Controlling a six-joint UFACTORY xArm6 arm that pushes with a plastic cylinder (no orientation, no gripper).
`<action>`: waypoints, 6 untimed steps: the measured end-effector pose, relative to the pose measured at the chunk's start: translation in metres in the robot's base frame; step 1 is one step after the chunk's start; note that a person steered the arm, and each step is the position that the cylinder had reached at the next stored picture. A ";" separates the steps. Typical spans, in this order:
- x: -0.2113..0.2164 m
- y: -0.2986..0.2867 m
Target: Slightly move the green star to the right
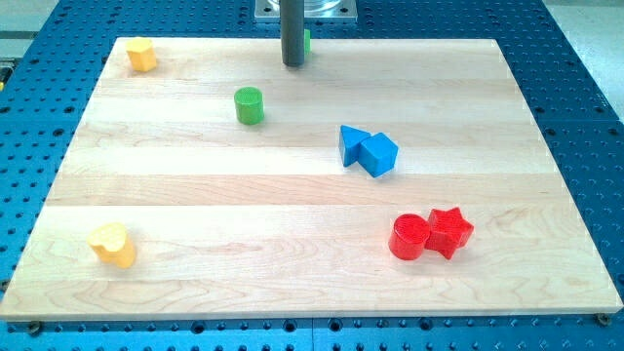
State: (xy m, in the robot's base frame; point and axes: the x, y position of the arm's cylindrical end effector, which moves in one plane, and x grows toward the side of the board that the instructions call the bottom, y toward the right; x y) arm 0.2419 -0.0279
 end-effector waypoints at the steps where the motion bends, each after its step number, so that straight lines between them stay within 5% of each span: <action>1: -0.019 -0.053; 3: -0.039 -0.002; 6: 0.053 0.040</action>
